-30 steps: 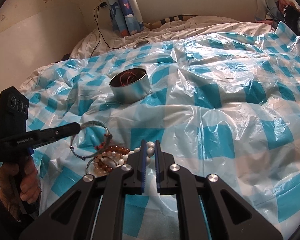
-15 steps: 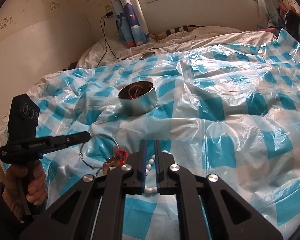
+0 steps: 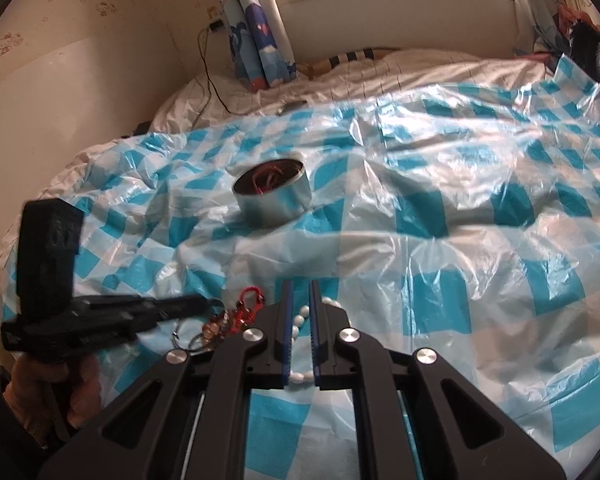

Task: Organize jewelry
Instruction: 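Pull the white bead strand up with the right gripper while the left gripper pins the dish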

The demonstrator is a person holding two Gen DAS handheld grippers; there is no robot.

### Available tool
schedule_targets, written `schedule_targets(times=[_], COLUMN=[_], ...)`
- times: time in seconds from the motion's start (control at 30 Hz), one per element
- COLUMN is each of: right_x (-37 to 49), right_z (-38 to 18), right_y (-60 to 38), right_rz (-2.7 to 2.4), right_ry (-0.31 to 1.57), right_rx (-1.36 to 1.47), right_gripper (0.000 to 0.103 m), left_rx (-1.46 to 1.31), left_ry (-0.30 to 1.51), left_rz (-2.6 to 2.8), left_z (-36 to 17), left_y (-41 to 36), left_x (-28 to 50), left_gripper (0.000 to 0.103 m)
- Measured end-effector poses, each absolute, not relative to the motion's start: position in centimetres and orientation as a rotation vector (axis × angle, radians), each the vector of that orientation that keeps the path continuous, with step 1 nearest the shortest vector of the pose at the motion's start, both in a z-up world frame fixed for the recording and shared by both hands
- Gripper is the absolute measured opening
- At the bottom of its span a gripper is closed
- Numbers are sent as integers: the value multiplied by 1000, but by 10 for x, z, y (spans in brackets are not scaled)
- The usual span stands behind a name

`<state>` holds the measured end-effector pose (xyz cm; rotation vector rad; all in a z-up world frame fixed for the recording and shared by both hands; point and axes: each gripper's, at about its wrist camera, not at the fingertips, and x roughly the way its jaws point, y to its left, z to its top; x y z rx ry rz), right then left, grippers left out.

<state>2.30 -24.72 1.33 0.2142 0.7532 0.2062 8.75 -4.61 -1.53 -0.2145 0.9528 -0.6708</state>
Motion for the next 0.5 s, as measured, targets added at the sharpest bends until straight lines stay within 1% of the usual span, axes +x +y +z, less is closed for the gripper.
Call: schedule_targets(times=[0.07, 0.1, 0.13, 0.17, 0.2, 0.3, 0.37, 0.47, 0.5], right_x=[27, 30, 32, 32, 31, 31, 35, 41, 42], right_z=[4, -3, -7, -9, -9, -11, -19, -29, -31], right_y=[-248, -249, -249, -250, -249, -250, -251, -246, -243], right_rz=[189, 180, 174, 163, 140, 122, 107, 117, 117], right_ry=[809, 846, 873, 876, 874, 875, 911, 957, 963], right_rx=[206, 214, 222, 220, 203, 193, 191, 165, 150], right_gripper=[8, 12, 18, 33, 38, 38, 38, 38, 36], left_rx=[-224, -217, -207, -189, -175, -162, -88, -46, -43], left_ry=[955, 962, 968, 978, 991, 1025, 1044, 1064, 1066], left_rz=[-654, -643, -629, -601, -581, -586, -564, -539, -535], left_z=[-12, -12, -13, -15, -17, -24, -30, -37, -38], left_y=[-35, -32, -30, -28, -28, -32, -41, -43, -43], left_x=[89, 89, 89, 89, 90, 92, 91, 91, 91], left_gripper=[0, 0, 0, 0, 0, 2, 5, 6, 6])
